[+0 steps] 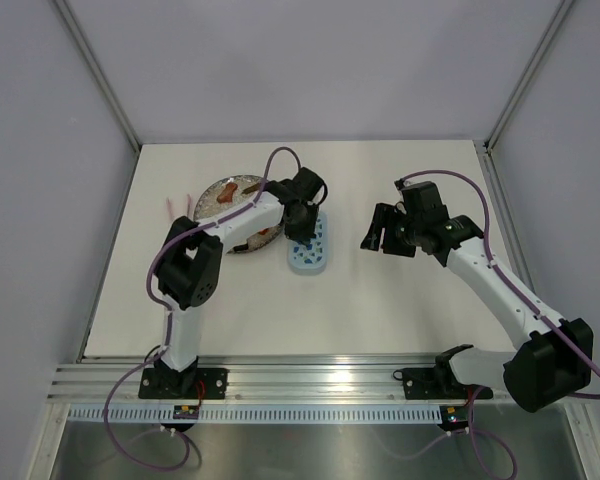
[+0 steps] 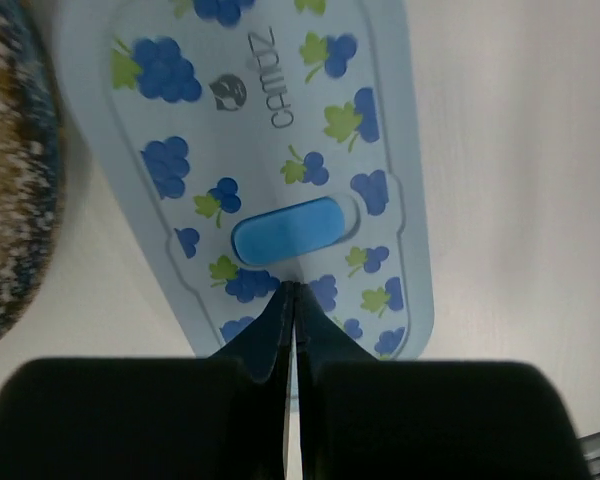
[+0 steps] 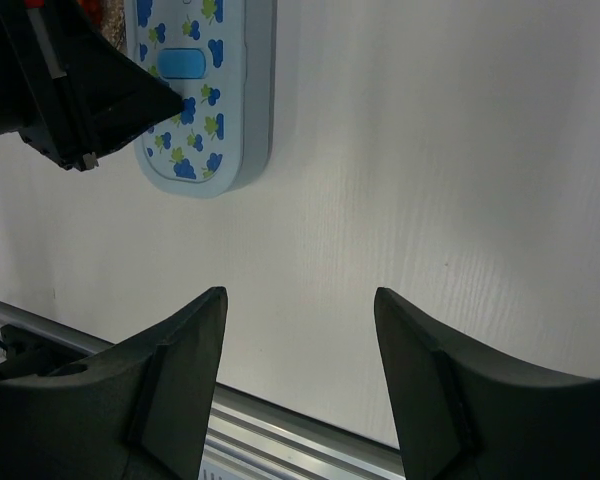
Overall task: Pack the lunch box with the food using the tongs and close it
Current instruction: Close the box lid on the packing box.
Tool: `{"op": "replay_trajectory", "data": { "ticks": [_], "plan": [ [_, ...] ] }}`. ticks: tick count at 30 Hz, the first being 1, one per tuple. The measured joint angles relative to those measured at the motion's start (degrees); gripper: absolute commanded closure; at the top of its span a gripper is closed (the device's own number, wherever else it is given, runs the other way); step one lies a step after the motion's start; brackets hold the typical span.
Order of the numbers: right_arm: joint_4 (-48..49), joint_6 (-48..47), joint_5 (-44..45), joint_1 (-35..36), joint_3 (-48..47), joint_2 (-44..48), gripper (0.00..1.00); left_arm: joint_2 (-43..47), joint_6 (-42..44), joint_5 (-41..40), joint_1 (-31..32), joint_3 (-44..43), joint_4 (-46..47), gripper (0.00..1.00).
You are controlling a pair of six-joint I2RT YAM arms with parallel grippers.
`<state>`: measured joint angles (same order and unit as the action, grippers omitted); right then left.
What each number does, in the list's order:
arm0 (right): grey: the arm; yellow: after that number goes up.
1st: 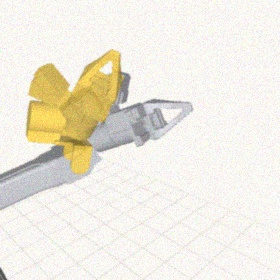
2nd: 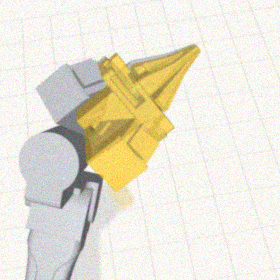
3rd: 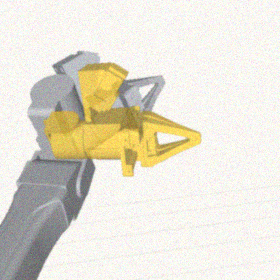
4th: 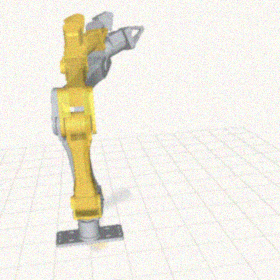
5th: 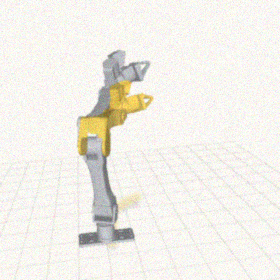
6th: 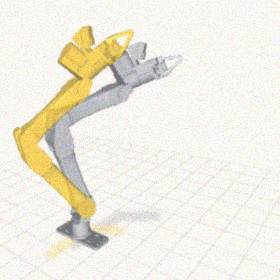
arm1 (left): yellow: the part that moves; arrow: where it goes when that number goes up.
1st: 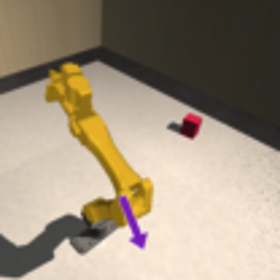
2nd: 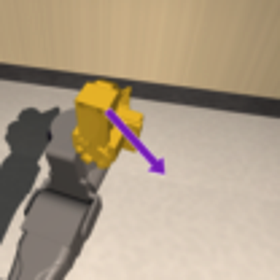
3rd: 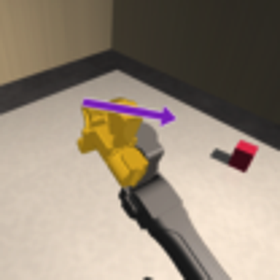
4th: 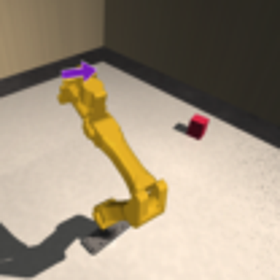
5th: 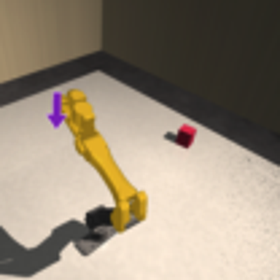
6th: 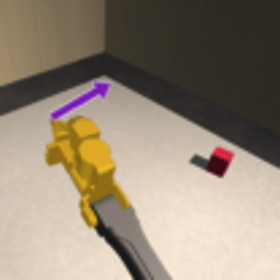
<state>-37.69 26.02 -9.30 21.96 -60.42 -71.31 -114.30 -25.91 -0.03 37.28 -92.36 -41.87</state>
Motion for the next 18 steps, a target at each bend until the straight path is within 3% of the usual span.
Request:
{"op": "replay_trajectory", "data": {
  "ticks": [8,18],
  "plan": [
    [0.0,0.0,0.0,0.0,0.2,0.0,0.32,-2.3,0.0,-0.9,0.6,-3.1,-3.1,1.00],
    [0.1,0.0,-0.4,0.0,0.2,-0.2,0.32,-1.7,0.6,-2.8,1.2,-13.2,-5.6,1.00]
  ]
}}
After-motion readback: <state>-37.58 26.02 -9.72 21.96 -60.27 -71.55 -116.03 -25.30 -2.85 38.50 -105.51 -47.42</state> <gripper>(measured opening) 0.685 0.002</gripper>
